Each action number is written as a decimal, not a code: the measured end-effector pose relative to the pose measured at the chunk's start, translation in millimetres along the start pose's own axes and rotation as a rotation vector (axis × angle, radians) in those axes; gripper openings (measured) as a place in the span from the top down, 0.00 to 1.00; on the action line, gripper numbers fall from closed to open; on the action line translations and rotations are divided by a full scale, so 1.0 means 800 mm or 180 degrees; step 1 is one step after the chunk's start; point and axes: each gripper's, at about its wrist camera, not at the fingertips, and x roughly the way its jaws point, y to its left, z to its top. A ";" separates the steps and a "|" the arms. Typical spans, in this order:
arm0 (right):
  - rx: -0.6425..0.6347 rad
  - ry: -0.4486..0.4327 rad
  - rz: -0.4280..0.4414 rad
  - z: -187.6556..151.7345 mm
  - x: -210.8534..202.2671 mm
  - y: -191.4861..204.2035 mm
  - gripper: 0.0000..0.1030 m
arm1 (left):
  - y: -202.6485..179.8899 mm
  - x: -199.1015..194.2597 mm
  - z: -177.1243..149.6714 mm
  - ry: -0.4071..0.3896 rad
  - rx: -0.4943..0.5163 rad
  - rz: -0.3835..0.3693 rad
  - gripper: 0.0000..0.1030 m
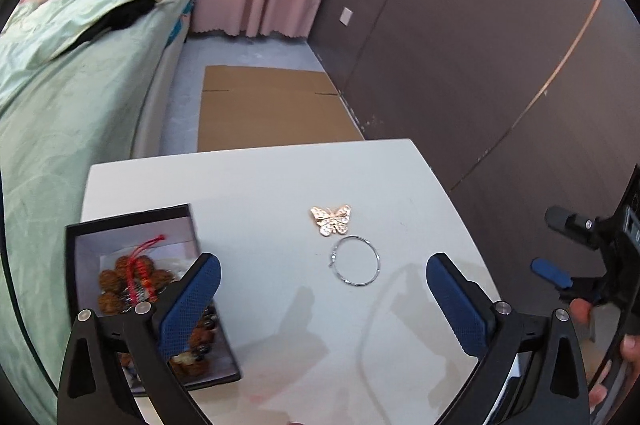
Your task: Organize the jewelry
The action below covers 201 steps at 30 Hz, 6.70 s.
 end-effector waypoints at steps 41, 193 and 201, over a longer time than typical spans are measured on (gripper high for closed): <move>-0.0040 0.0059 -0.0086 0.034 0.004 -0.031 0.01 | -0.058 0.119 -0.021 0.0570 0.1069 0.0249 0.51; -0.2079 -0.0193 0.0382 -0.140 -0.065 0.137 0.00 | 0.037 -0.187 -0.095 -0.0854 0.0187 0.0509 0.00; -0.2019 -0.0211 0.0405 -0.135 -0.071 0.129 0.00 | 0.029 -0.188 -0.095 -0.0871 0.0243 0.0522 0.00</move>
